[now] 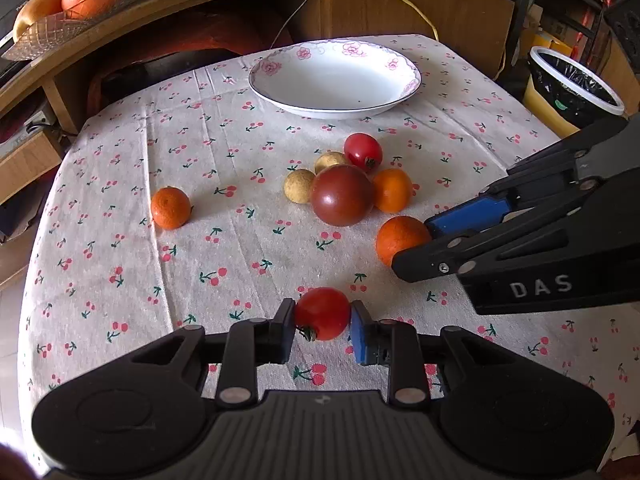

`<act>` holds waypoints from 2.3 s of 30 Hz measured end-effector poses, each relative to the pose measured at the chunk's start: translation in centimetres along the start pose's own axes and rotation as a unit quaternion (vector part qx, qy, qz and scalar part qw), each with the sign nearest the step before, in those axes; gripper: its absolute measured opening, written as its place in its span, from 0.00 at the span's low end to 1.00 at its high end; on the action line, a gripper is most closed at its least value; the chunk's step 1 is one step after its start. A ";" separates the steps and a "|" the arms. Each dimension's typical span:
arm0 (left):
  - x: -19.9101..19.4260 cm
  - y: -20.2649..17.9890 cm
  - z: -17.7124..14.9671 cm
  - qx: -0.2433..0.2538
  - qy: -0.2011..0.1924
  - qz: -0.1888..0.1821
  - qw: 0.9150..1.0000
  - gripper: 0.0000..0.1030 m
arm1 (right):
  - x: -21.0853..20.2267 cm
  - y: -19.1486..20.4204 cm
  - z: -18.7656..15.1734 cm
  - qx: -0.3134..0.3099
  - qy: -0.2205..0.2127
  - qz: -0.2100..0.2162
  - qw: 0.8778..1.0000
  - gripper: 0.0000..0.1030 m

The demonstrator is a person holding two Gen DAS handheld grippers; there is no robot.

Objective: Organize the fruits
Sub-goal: 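Grasp the red tomato with the left tool while the right tool grasps a tangerine, then carry the tomato and tangerine into the white bowl and open both tools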

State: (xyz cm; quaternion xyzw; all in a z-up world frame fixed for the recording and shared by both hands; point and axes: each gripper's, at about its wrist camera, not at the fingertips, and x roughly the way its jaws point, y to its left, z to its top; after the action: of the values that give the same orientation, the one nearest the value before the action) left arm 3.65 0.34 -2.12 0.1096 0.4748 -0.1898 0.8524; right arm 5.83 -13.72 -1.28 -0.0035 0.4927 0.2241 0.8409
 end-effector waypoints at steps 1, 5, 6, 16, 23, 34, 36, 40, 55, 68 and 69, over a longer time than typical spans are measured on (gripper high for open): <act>0.0 0.0 0.0 0.000 0.000 0.000 1.000 0.36 | -0.1 0.0 0.0 -0.001 -0.002 -0.001 1.000 0.25; 0.1 -0.1 0.3 0.001 0.000 0.003 1.000 0.36 | -0.3 0.0 0.0 -0.001 -0.002 -0.003 1.000 0.25; 0.2 -0.1 0.3 0.000 0.001 0.004 1.000 0.36 | -0.3 -0.1 -0.1 -0.001 -0.001 -0.004 1.000 0.25; 0.0 -0.4 2.0 -0.003 -0.018 -0.005 1.000 0.36 | -1.1 -0.9 -0.3 0.017 -0.006 -0.006 1.000 0.25; 0.1 -0.5 3.5 -0.003 -0.029 -0.013 0.999 0.36 | -1.9 -1.7 0.1 0.033 -0.019 -0.009 0.999 0.25; 0.7 -0.4 7.4 0.001 -0.059 -0.014 0.998 0.35 | -2.5 -3.9 2.6 0.055 -0.051 -0.033 0.997 0.26; 1.1 -0.2 8.3 0.001 -0.064 -0.011 0.998 0.35 | -2.3 -4.4 3.3 0.056 -0.055 -0.036 0.996 0.26; 2.0 0.3 10.0 0.001 -0.070 -0.004 0.998 0.35 | -1.7 -5.3 4.7 0.056 -0.064 -0.044 0.995 0.26; 6.2 0.8 13.8 0.009 -0.067 0.015 0.998 0.35 | 1.1 -8.8 7.7 0.055 -0.073 -0.062 0.994 0.28; 6.9 1.0 14.0 0.019 -0.074 0.021 0.997 0.35 | 2.1 -8.9 8.2 0.048 -0.073 -0.076 0.993 0.30; 7.0 1.0 14.0 0.020 -0.074 0.023 0.997 0.35 | 2.1 -9.0 8.2 0.048 -0.073 -0.076 0.993 0.30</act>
State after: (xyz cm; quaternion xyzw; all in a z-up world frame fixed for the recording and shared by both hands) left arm 18.16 -5.42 -0.68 0.1232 0.4038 -0.1874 0.8869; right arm 16.87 -19.15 -0.78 0.0158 0.4389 0.1348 0.8882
